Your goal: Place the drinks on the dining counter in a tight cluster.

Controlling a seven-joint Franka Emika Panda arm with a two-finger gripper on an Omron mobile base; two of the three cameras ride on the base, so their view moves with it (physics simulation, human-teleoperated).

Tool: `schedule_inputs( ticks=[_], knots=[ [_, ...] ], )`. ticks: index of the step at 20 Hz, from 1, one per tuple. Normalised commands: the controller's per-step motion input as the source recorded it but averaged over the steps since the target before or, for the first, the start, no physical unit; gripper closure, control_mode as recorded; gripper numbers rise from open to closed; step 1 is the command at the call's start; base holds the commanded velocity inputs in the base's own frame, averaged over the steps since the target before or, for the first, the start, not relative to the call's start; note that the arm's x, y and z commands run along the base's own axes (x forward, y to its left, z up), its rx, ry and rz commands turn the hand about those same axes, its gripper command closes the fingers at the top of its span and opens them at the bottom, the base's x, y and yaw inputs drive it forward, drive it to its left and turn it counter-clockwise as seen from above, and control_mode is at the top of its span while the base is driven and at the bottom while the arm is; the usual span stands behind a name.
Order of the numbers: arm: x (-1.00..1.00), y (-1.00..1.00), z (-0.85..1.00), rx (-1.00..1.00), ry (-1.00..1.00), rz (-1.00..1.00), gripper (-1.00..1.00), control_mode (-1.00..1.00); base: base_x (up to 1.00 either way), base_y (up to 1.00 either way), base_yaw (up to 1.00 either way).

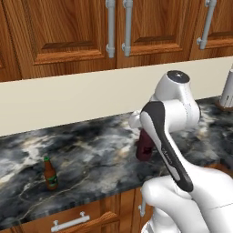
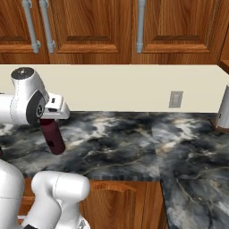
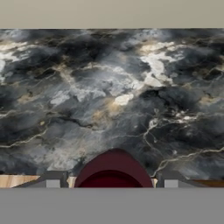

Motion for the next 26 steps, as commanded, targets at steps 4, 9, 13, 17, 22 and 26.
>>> schedule_inputs(
  ticks=[4,9,13,17,22,26],
  knots=[
    [-0.09,0.00,0.16,0.00,-0.04,0.00,1.00,-1.00,0.00,0.00,0.00],
    [0.00,0.00,0.00,0.00,0.00,0.00,1.00,-1.00,0.00,0.00,0.00],
    [0.00,0.00,0.00,0.00,0.00,0.00,1.00,1.00,0.00,0.00,0.00],
    [0.00,0.00,0.00,0.00,0.00,0.00,1.00,1.00,-0.25,0.00,0.02],
    [0.00,0.00,0.00,0.00,0.00,0.00,1.00,1.00,-0.27,0.07,0.30],
    [0.00,0.00,0.00,0.00,0.00,0.00,1.00,1.00,-0.58,0.28,0.67]
  ],
)
